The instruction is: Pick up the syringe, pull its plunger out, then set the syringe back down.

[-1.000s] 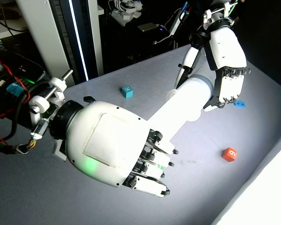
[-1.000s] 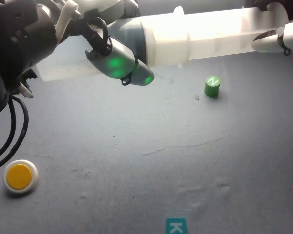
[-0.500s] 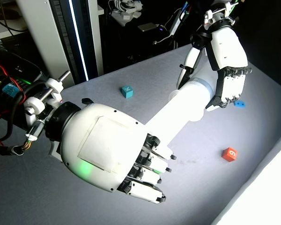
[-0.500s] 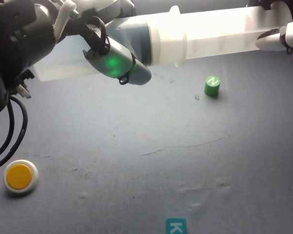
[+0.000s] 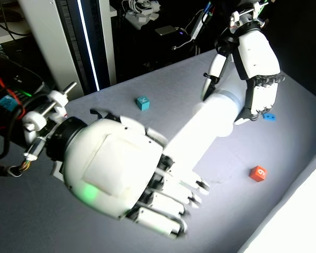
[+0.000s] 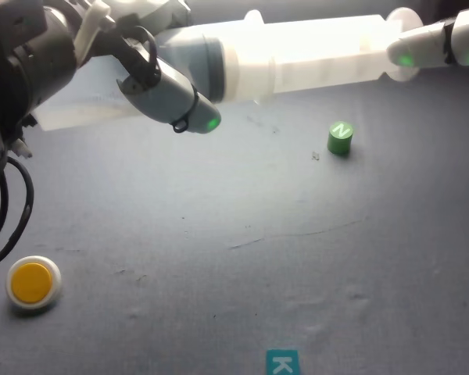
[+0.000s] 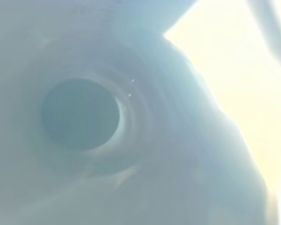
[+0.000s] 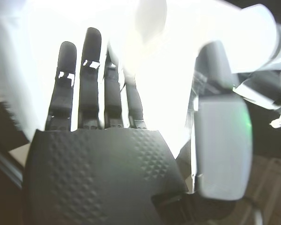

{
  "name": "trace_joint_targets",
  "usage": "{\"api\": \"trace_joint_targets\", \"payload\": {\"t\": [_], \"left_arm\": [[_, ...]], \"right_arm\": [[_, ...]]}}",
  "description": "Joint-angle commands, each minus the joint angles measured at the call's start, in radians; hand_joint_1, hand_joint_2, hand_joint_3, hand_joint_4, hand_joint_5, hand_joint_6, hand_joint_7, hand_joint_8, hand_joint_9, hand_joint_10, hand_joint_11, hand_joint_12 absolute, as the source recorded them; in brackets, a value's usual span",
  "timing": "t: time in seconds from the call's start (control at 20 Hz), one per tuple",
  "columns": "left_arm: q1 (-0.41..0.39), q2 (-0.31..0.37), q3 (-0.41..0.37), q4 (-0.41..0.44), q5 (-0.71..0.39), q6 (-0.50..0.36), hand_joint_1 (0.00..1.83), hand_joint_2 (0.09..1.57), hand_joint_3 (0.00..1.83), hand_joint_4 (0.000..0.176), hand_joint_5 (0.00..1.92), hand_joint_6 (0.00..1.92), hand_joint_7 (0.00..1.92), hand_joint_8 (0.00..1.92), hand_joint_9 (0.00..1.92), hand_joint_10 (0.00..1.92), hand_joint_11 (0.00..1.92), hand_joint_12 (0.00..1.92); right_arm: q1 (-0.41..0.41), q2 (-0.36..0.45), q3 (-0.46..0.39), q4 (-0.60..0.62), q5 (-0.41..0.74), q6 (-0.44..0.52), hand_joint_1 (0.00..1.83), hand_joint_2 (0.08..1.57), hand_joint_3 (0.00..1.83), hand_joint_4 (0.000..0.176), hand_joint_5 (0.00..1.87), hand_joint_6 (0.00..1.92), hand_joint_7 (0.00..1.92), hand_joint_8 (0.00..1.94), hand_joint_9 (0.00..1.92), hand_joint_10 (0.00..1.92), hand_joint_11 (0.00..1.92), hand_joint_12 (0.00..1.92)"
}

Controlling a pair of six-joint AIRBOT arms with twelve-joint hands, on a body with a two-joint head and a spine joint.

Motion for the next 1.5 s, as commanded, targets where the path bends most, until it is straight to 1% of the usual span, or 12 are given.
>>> {"api": "trace_joint_targets", "payload": {"t": [0.0,0.45,0.5,0.65,0.75,0.95,1.0,1.05,1.1,1.2,1.3,1.45], "left_arm": [[-0.017,0.001,0.002,0.062,0.007,-0.010,1.34,1.22,0.00,0.000,0.72,1.14,0.81,1.35,0.70,1.56,0.56,1.46],[-0.009,0.001,0.002,0.065,0.012,-0.009,1.35,1.21,0.00,0.000,0.75,1.11,0.83,1.32,0.71,1.53,0.55,1.45],[-0.004,0.001,0.002,0.066,0.014,-0.009,1.24,1.20,0.00,0.000,0.77,1.12,0.87,1.36,0.72,1.27,0.55,1.43],[0.017,0.001,0.003,0.070,0.022,-0.018,1.34,1.22,0.00,0.000,0.71,1.18,0.83,1.32,0.71,1.52,0.55,1.45],[0.038,0.002,0.003,0.102,0.024,-0.058,1.23,1.22,0.00,0.000,0.72,1.21,0.87,1.33,0.72,1.27,0.55,1.45],[0.101,0.002,0.004,0.159,0.025,-0.187,1.35,1.20,0.00,0.000,0.75,1.13,0.87,1.22,0.74,1.51,0.54,1.45],[0.116,0.002,0.004,0.167,0.024,-0.211,1.24,1.19,0.00,0.000,0.76,1.15,0.90,1.27,0.75,1.21,0.55,1.41],[0.127,0.002,0.004,0.167,0.024,-0.222,1.33,1.20,0.00,0.000,0.74,1.15,0.87,1.26,0.74,1.43,0.56,1.41],[0.141,0.002,0.005,0.171,0.024,-0.244,1.23,1.20,0.00,0.000,0.73,1.19,0.89,1.30,0.75,1.20,0.56,1.40],[0.180,0.001,0.006,0.225,0.014,-0.342,1.34,1.20,0.00,0.000,0.72,1.18,0.86,1.26,0.73,1.48,0.55,1.41],[0.205,0.000,0.007,0.244,0.007,-0.382,1.21,1.20,0.00,0.000,0.75,1.19,0.90,1.28,0.77,1.08,0.55,1.40],[0.253,-0.009,0.016,0.293,0.007,-0.465,1.20,1.20,0.00,0.000,0.76,1.18,0.89,1.29,0.78,1.04,0.54,1.41]], "right_arm": [[0.010,0.007,0.000,-0.007,0.113,0.006,0.46,0.68,0.00,0.000,0.00,0.00,0.01,0.00,0.05,0.01,0.00,0.43],[-0.010,0.017,-0.018,-0.007,0.098,-0.023,0.49,0.64,0.00,0.000,0.00,0.00,0.00,0.00,0.00,0.00,0.00,0.06],[-0.016,0.031,-0.034,-0.008,0.098,-0.033,0.52,0.65,0.00,0.000,0.00,0.00,0.00,0.00,0.00,0.00,0.00,0.03],[-0.027,0.066,-0.082,-0.063,0.106,-0.052,0.49,0.68,0.00,0.000,0.00,0.00,0.00,0.00,0.00,0.00,0.01,0.00],[-0.040,0.093,-0.112,-0.102,0.124,-0.052,0.49,0.67,0.00,0.000,0.00,0.00,0.00,0.00,0.00,0.00,0.02,0.01],[-0.068,0.140,-0.138,-0.111,0.132,-0.052,0.45,0.68,0.00,0.000,0.00,0.00,0.00,0.00,0.00,0.00,0.00,0.01],[-0.082,0.148,-0.139,-0.113,0.131,-0.052,0.45,0.65,0.00,0.000,0.00,0.00,0.00,0.00,0.00,0.00,0.04,0.02],[-0.093,0.156,-0.141,-0.113,0.131,-0.052,0.44,0.64,0.00,0.000,0.00,0.00,0.00,0.00,0.00,0.00,0.04,0.03],[-0.101,0.166,-0.147,-0.113,0.132,-0.052,0.40,0.66,0.00,0.000,0.00,0.00,0.00,0.00,0.00,0.00,0.01,0.00],[-0.110,0.185,-0.161,-0.113,0.146,-0.046,0.45,0.64,0.00,0.000,0.00,0.00,0.00,0.00,0.00,0.00,0.03,0.01],[-0.110,0.196,-0.171,-0.113,0.155,-0.046,0.39,0.65,0.00,0.000,0.00,0.00,0.00,0.00,0.00,0.00,0.01,0.01],[-0.108,0.200,-0.183,-0.113,0.156,-0.047,0.41,0.64,0.00,0.000,0.00,0.00,0.00,0.00,0.00,0.00,0.04,0.02]]}}
